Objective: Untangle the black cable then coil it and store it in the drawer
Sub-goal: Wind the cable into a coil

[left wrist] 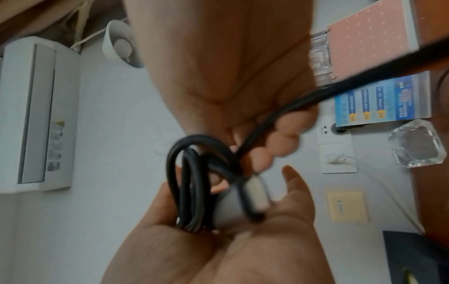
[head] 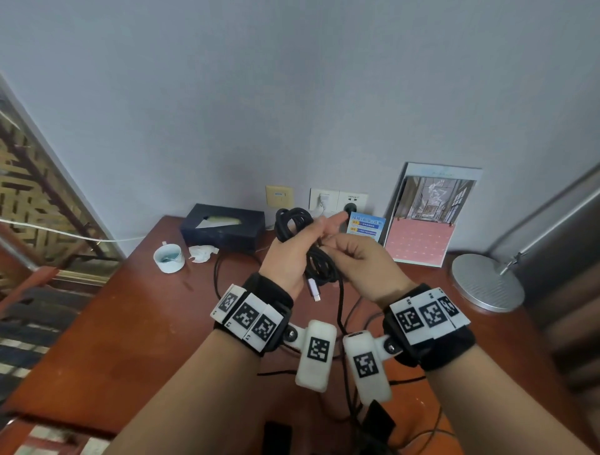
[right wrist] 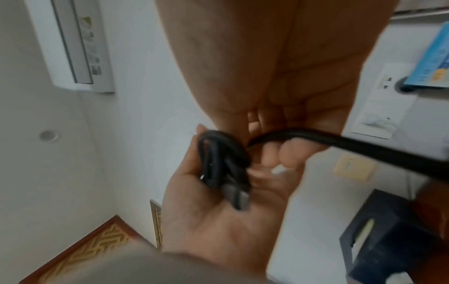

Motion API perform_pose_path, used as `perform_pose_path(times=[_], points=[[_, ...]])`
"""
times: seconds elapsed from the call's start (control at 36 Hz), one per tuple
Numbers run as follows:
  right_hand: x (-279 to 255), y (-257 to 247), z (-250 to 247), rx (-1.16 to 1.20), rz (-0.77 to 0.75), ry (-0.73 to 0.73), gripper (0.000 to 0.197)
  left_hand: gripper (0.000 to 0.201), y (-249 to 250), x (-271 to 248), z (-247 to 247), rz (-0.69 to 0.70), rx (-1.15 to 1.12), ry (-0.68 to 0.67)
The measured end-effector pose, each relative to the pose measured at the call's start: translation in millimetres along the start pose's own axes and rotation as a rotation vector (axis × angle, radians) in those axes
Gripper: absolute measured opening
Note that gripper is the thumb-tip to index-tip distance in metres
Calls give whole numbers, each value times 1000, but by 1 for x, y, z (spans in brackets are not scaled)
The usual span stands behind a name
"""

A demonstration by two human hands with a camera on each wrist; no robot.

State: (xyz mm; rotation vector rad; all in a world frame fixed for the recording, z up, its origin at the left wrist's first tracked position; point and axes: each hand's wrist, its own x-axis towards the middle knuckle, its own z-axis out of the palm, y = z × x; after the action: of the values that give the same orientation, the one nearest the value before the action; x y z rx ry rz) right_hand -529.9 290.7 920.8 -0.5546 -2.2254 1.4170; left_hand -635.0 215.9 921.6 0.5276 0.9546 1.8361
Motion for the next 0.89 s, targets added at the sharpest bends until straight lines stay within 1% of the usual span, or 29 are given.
perform_pose_path(times=[0.06, 0.14, 0.17, 0.19, 0.25, 0.28, 0.33, 0.44, 0.53, 0.61, 0.67, 0.72, 0.81, 0.89], points=[[-1, 4, 5, 105, 73, -54, 18, 33, 3, 5, -1, 20, -6, 46], [-2, 20, 9, 137, 84, -118, 17, 30, 12, 11, -1, 48, -136, 159], [-3, 24, 9, 137, 95, -118, 19, 28, 16, 11, -2, 69, -172, 191], [-5, 26, 8, 137, 112, -117, 25, 27, 18, 12, -3, 96, -178, 221], [-8, 26, 7, 126, 123, -127, 28, 21, 21, 15, -6, 153, -126, 258], [-9, 25, 7, 101, 121, -125, 26, 19, 21, 16, -7, 179, -116, 254], [-10, 26, 4, 9, 118, -106, 26, 20, 21, 18, -11, 206, -114, 239], [-9, 31, -3, -159, 99, -60, 37, 25, 25, 17, -10, 226, -59, 209], [-10, 26, -2, -136, 109, -64, 42, 28, 26, 16, -8, 215, -126, 142], [-10, 20, 4, -85, 151, -124, 52, 26, 27, 19, -3, 220, -99, 169], [-10, 18, 7, -55, 183, -167, 54, 23, 28, 20, 1, 209, -82, 174], [-10, 18, 6, -46, 188, -178, 53, 17, 30, 20, 2, 198, -108, 164], [-8, 24, 2, -79, 159, -165, 49, 15, 31, 20, -3, 217, -89, 172], [-7, 32, -6, -115, 156, -174, 33, 16, 34, 24, -11, 236, -142, 175]])
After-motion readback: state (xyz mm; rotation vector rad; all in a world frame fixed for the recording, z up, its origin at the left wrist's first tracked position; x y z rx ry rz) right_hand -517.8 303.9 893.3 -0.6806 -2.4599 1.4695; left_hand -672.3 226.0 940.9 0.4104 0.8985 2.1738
